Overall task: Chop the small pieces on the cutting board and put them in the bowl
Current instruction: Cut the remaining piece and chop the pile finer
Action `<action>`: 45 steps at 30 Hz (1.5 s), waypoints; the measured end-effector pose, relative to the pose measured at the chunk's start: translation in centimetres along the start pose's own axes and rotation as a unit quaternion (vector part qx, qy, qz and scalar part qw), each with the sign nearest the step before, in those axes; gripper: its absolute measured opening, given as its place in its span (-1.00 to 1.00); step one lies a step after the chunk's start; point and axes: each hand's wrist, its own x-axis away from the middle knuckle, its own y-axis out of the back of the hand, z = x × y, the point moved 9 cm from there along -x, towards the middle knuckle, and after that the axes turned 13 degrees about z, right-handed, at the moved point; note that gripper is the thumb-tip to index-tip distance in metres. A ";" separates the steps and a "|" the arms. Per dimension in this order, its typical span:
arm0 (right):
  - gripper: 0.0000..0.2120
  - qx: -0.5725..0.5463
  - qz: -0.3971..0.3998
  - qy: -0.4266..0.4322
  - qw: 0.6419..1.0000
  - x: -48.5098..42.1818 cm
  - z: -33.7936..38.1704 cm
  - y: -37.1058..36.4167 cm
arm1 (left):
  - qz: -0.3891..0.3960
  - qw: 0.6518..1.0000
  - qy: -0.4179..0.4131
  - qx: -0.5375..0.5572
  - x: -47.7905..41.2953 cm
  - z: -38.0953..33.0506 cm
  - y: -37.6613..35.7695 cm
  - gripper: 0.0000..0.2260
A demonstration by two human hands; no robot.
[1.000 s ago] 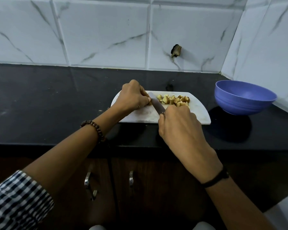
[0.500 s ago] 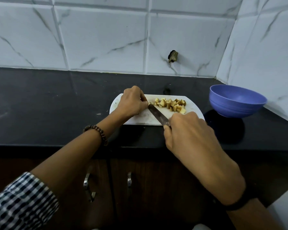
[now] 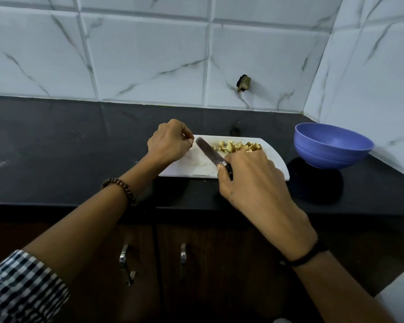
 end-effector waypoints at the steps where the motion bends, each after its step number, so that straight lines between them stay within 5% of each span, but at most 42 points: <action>1: -0.70 0.000 0.015 0.006 1.000 -0.3 0.3 -0.5 | 0.000 1.000 0.000 -0.001 0.1 0.2 0.2 -0.91; 11: -0.71 0.022 -0.049 -0.058 0.997 -0.3 -4.4 0.4 | -0.009 1.000 0.024 0.012 -0.3 2.6 2.6 -0.83; 16: -0.71 0.014 -0.081 -0.013 0.997 0.2 -3.2 0.9 | -0.020 1.000 0.009 0.008 -1.4 3.3 2.7 -0.84; 21: -0.73 0.013 -0.036 0.017 0.999 -0.6 -2.3 -1.0 | 0.026 0.999 0.017 -0.033 -2.5 2.4 0.7 -0.72; 26: -0.70 0.012 -0.058 -0.018 0.998 -0.8 -4.5 -0.4 | 0.041 0.996 0.030 -0.069 -2.8 1.9 -0.1 -0.82; 31: -0.69 -0.014 -0.062 0.000 0.998 -0.9 -4.9 -0.4 | 0.071 0.997 -0.018 -0.009 -3.1 1.4 -0.5 -0.83; 39: -0.63 -0.089 -0.089 0.018 0.992 -0.6 -6.2 0.1 | 0.251 0.957 -0.085 0.116 -1.4 -2.0 -3.2 -0.74; 45: -0.61 -0.114 -0.114 0.039 0.986 -0.4 -5.8 0.2 | 0.206 0.968 -0.096 0.104 -0.3 -3.0 -2.6 -0.89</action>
